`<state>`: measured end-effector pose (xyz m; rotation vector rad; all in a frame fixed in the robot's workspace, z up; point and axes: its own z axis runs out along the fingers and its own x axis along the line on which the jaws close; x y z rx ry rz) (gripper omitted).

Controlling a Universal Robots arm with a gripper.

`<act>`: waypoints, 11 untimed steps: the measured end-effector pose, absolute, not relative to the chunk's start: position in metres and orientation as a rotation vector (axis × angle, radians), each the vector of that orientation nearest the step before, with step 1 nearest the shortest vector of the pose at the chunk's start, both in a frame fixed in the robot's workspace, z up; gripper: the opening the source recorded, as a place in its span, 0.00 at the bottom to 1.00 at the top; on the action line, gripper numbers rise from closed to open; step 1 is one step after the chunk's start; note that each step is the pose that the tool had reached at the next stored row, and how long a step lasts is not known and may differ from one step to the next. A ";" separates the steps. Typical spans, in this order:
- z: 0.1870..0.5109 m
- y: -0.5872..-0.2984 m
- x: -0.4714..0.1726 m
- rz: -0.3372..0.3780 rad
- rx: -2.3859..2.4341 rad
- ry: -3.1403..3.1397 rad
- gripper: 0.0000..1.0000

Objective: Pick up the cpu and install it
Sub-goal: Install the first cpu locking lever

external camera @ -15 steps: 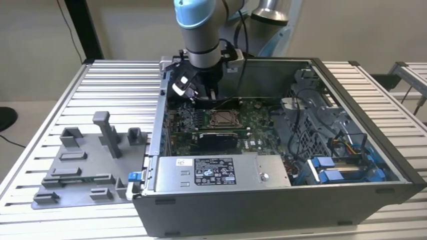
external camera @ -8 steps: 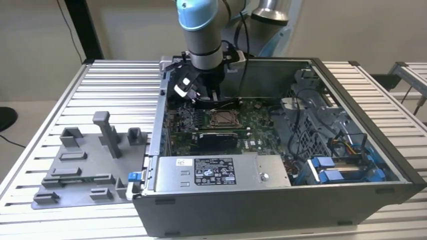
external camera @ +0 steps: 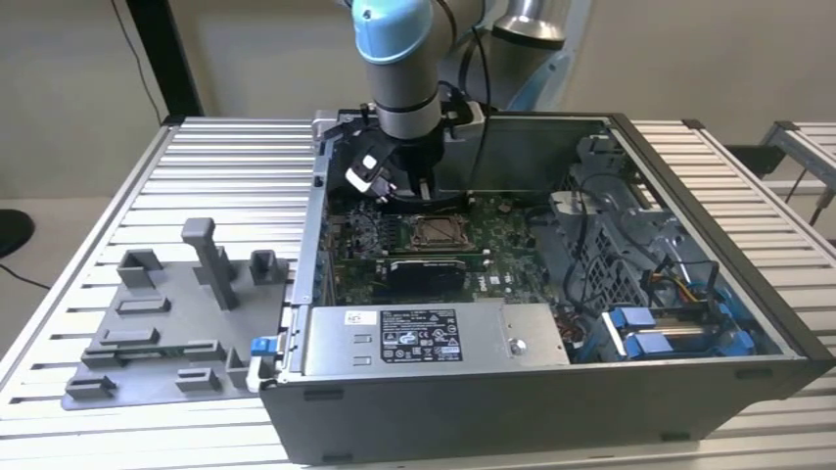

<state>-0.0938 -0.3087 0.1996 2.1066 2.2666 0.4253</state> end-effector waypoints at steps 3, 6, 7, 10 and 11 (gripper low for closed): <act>0.198 -0.309 -0.092 0.426 2.107 2.267 0.00; 0.197 -0.309 -0.090 0.425 2.107 2.267 0.00; 0.197 -0.309 -0.090 0.426 2.107 2.267 0.00; 0.197 -0.309 -0.089 0.426 2.107 2.267 0.00; 0.196 -0.309 -0.088 0.425 2.107 2.267 0.00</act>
